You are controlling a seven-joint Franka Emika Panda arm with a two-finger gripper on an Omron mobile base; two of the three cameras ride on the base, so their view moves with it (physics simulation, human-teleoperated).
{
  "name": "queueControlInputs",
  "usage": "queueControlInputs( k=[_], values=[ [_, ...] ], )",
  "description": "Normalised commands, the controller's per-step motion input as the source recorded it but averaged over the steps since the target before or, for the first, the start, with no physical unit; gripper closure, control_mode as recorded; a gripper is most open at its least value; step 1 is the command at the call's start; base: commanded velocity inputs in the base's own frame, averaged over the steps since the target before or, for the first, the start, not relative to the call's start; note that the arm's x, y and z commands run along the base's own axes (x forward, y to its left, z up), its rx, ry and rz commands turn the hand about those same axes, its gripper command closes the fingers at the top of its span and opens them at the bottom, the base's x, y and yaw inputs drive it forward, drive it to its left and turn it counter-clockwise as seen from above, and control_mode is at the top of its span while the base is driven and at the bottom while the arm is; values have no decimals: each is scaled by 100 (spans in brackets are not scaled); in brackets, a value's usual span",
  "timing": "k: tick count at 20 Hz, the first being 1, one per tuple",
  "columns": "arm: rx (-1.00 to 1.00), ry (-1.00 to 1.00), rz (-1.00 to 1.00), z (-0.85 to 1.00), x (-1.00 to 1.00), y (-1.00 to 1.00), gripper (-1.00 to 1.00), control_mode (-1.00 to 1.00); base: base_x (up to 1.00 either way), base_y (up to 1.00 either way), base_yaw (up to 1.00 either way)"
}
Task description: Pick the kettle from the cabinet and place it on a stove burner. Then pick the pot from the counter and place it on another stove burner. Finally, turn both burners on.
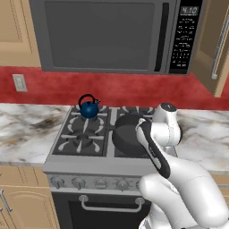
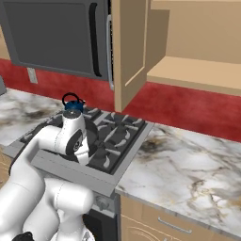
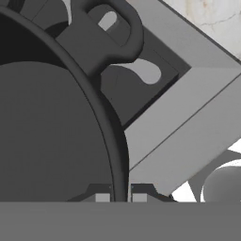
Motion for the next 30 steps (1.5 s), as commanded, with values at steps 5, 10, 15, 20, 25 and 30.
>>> queueControlInputs(
  k=[5,10,15,20,25,30],
  values=[
    [0,0,0,0,0,0,100,-100,0,0,0],
    [0,0,0,0,0,3,100,-100,0,0,0],
    [-1,0,4,0,4,35,100,-100,0,0,0],
    [-2,0,6,2,22,47,100,-100,0,0,0],
    [0,0,6,10,42,31,100,-100,0,0,0],
    [0,2,5,11,47,25,100,-100,0,0,0]
  ],
)
